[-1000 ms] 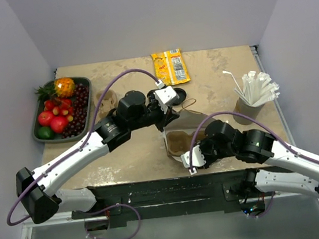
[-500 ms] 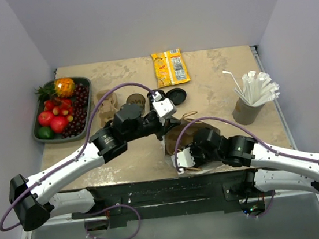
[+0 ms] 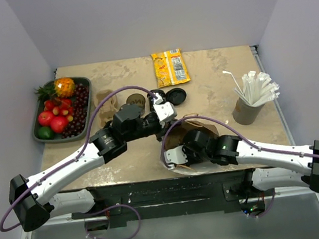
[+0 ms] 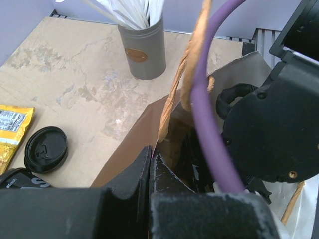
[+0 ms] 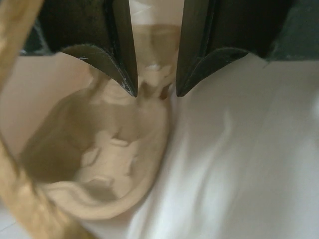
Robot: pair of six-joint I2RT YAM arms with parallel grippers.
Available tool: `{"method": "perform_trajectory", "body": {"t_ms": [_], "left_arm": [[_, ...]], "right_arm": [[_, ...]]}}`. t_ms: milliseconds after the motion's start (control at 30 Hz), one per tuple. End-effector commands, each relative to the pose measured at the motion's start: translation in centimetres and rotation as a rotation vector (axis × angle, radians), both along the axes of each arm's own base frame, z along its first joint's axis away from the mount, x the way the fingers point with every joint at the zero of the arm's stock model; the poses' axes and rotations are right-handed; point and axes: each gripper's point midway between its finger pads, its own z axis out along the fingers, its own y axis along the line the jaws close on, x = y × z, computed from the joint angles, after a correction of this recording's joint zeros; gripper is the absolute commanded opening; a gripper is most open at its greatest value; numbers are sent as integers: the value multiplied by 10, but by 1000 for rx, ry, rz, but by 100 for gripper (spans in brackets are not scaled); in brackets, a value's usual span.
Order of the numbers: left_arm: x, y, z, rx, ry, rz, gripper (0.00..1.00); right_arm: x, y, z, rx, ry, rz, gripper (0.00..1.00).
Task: Pack the takeout coffee
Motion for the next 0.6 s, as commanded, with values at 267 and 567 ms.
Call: {"method": "perform_trajectory", "body": {"t_ms": [267, 567], "left_arm": [[-4, 0, 9, -1, -40, -46, 0], [15, 4, 15, 11, -5, 70, 0]], "right_arm": [[32, -19, 8, -102, -150, -138, 41], [46, -14, 36, -150, -194, -164, 48]]}}
